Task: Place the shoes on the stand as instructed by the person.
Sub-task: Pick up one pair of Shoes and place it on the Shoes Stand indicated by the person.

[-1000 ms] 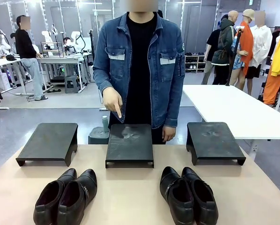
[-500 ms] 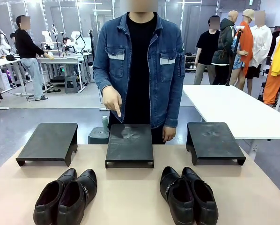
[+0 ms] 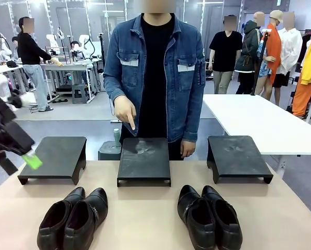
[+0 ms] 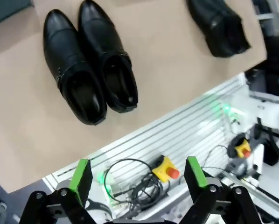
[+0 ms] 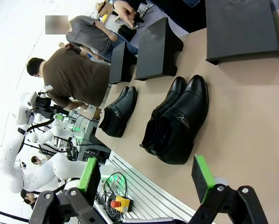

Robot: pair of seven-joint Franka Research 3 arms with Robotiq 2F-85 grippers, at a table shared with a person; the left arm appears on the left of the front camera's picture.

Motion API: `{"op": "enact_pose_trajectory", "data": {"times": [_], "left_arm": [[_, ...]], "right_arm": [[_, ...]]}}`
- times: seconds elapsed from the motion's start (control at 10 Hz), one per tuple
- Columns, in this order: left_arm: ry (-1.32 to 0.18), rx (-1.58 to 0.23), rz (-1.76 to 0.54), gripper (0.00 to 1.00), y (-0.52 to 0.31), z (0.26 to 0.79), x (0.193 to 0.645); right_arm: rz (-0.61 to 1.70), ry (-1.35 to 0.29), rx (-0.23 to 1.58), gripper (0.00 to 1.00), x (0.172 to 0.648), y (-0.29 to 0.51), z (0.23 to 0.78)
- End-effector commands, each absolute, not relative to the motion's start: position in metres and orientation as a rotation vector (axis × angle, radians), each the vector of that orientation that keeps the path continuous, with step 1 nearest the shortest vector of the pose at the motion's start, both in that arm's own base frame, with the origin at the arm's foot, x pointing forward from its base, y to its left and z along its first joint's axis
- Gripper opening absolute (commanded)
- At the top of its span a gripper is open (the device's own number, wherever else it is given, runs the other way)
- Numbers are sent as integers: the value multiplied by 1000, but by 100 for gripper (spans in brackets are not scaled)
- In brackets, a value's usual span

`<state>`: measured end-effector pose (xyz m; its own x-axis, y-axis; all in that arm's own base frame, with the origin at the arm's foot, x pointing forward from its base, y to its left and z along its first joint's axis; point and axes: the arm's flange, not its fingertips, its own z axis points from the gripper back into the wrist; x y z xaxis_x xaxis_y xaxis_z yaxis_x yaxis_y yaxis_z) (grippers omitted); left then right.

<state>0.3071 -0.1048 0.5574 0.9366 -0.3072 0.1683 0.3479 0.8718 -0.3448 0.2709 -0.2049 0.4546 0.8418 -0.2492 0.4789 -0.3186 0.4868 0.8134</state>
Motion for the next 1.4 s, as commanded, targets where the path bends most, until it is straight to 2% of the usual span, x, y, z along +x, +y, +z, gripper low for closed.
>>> {"op": "enact_pose_trajectory", "data": {"times": [0.0, 0.3, 0.6, 0.9, 1.3], "left_arm": [[-120, -242, -272, 100, -131, 538, 311], [-196, -108, -202, 100, -169, 496, 310], [-206, -48, -99, 100, -181, 451, 318], [-211, -126, -129, 100, -173, 460, 321], [-198, -80, -108, 100, -178, 455, 324]], "right_arm": [[53, -616, 1092, 100, 271, -205, 455], [53, -616, 1092, 100, 271, -205, 455], [53, -616, 1092, 100, 271, -205, 455], [53, -616, 1092, 100, 271, -205, 455], [53, -616, 1092, 100, 271, -205, 455]]}}
